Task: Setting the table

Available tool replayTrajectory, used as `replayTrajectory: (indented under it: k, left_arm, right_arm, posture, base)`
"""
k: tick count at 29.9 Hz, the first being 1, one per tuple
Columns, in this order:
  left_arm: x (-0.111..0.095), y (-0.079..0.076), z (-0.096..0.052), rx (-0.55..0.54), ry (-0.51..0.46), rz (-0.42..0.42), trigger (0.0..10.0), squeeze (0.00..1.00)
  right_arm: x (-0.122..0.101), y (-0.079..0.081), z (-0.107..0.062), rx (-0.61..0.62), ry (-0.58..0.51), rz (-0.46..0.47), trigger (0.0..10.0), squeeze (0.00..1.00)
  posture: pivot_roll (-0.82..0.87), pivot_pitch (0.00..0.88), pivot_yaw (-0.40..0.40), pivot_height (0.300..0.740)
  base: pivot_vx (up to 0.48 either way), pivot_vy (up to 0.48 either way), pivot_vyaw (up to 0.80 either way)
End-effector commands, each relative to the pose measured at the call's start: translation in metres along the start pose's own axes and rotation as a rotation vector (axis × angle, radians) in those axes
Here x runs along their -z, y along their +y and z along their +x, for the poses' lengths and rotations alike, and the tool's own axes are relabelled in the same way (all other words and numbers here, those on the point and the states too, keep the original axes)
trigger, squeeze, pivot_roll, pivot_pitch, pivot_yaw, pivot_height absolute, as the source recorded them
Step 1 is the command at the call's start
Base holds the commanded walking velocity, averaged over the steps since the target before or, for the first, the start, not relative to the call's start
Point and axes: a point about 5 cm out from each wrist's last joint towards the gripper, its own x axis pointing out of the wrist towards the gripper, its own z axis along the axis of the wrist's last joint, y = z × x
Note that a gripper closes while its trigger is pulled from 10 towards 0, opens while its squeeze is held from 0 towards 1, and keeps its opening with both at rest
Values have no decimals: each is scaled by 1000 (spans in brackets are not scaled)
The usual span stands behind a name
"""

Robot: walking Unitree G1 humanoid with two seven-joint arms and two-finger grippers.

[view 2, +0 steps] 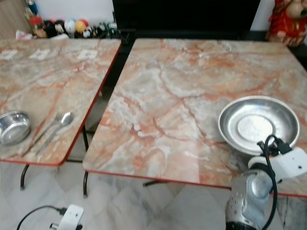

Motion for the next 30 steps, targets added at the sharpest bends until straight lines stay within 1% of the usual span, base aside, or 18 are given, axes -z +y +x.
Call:
replayTrajectory:
  k: [1,3,4,8,10,16,19,20,21,22,23,30]
  left_arm:
    - [10,2,-2,-11,32,0,10000,0]
    - [10,2,-2,-13,31,0,10000,0]
    - [10,2,-2,-14,31,0,10000,0]
    - [10,3,-2,-16,32,2,10000,0]
    - [10,4,-2,-16,33,2,10000,0]
    - [10,4,-2,-18,33,5,10000,0]
    - [10,4,-2,-19,34,6,10000,0]
    - [10,3,-2,-19,35,7,10000,0]
    - [10,3,-2,-19,35,7,10000,0]
    - [10,3,-2,-20,35,7,10000,0]
    - [10,4,-2,-20,35,7,10000,0]
    - [10,5,-2,-24,33,6,10000,0]
  right_arm:
    - [3,-1,-2,23,28,23,10000,0]
    - [5,-2,-3,28,44,22,10000,0]
    - [8,-3,-4,36,64,8,10000,0]
    - [14,-9,-7,87,106,39,10000,0]
    - [15,-11,-8,104,115,49,10000,0]
    - [18,-20,-14,158,138,26,10000,0]
    - [19,-22,-15,166,147,26,10000,0]
    - [19,-22,-16,168,149,30,10000,82]
    - [19,-22,-16,170,150,32,10000,282]
    - [19,-22,-16,174,150,30,10000,812]
    - [18,-23,-16,179,147,27,10000,871]
    - [15,-26,-21,199,145,19,10000,855]
  posture:
    - [-74,81,27,740]
    - [-74,81,27,740]
    - [-74,81,27,740]
    - [-75,83,27,740]
    - [-75,83,27,740]
    - [-73,83,25,740]
    - [-74,84,26,740]
    - [-74,84,26,740]
    - [-73,83,25,740]
    - [-73,83,24,740]
    - [-73,83,24,740]
    - [-72,83,23,740]
  base:
    - [0,0,0]
    - [0,0,0]
    - [0,0,0]
    - [0,0,0]
    - [0,0,0]
    - [0,0,0]
    - [0,0,0]
    - [0,0,0]
    - [0,0,0]
    - [0,0,0]
    - [0,0,0]
    - [0,0,0]
